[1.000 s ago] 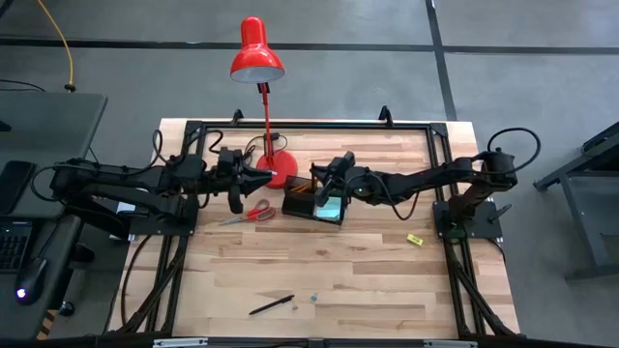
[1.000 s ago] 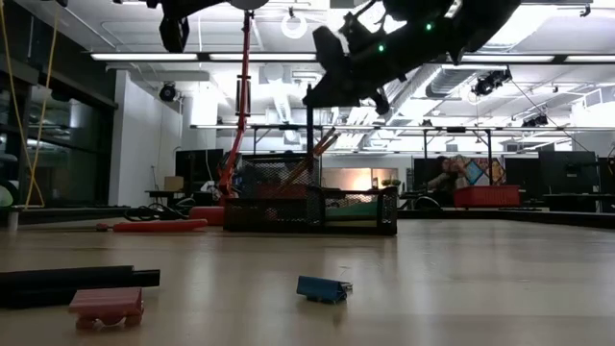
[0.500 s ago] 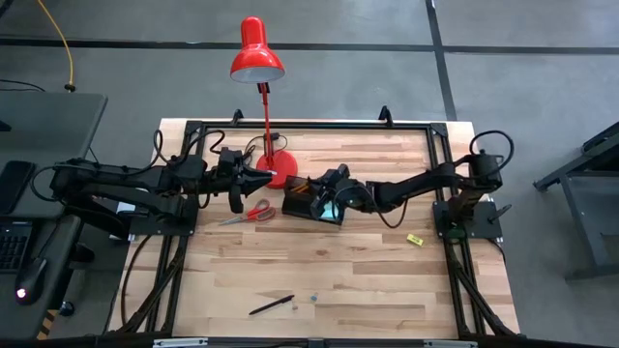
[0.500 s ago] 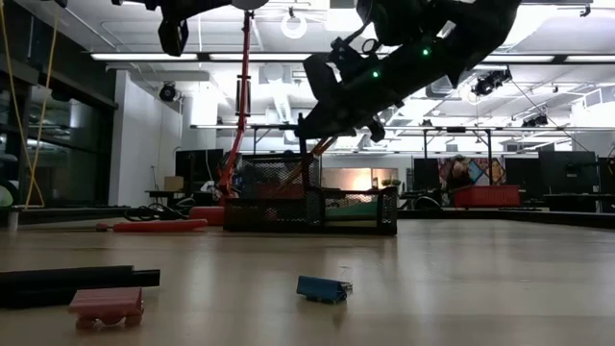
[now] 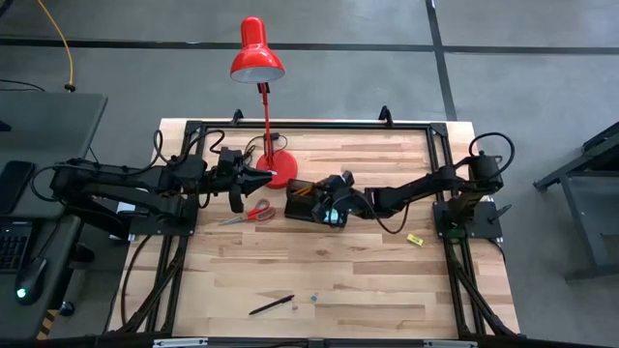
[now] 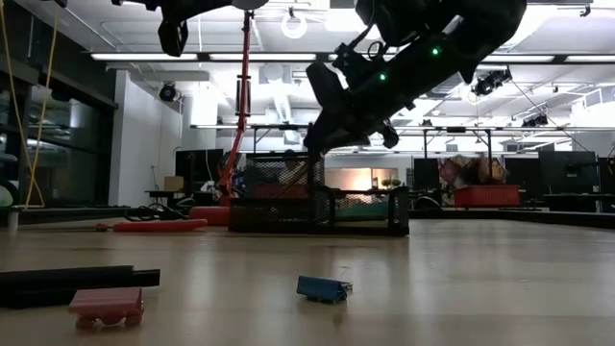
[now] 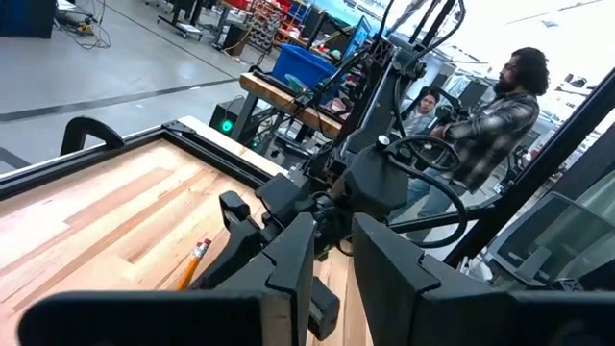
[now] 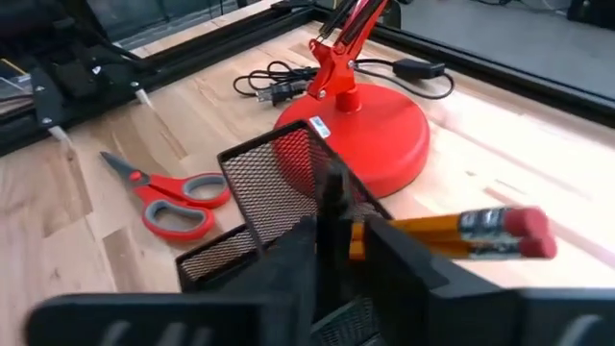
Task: Pick and place office supplies into organizer
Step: Put the black pen into the black desk organizer
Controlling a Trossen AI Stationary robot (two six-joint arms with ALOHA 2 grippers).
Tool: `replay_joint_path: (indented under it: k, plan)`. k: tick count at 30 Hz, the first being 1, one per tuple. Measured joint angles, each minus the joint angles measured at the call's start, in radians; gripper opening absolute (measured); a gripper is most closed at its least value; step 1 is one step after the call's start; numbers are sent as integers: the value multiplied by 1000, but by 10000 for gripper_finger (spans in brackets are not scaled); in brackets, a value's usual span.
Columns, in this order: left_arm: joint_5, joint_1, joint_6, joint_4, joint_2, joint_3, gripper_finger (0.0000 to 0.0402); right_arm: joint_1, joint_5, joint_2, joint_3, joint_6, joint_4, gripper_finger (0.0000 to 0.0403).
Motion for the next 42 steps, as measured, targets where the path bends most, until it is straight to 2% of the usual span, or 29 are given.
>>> replay_joint_path:
  k: [7, 13, 17, 23, 28, 32, 38, 42]
  plan:
    - [0, 0, 11, 0, 0, 0, 67, 2, -9, -2, 2, 48, -53, 184]
    - [0, 0, 26, 1, 0, 0, 67, 16, -12, -21, 1, 35, -14, 235]
    - [0, 0, 29, -2, 0, 0, 67, 15, -12, -55, 47, -1, 4, 242]
    - [8, 0, 29, 0, 10, 1, 67, 16, -81, -103, 176, -103, -43, 243]
    - [10, 0, 38, -3, 17, 1, 67, 21, -196, -105, 319, -124, -240, 243]
    - [11, 0, 68, -18, 16, 1, 67, 36, -201, -104, 379, -119, -421, 243]
    - [145, 0, 108, -84, 16, 1, 67, 74, -304, -103, 445, -55, -586, 243]
    - [206, -16, 96, -196, 16, 1, 67, 121, -340, -103, 476, 13, -678, 243]
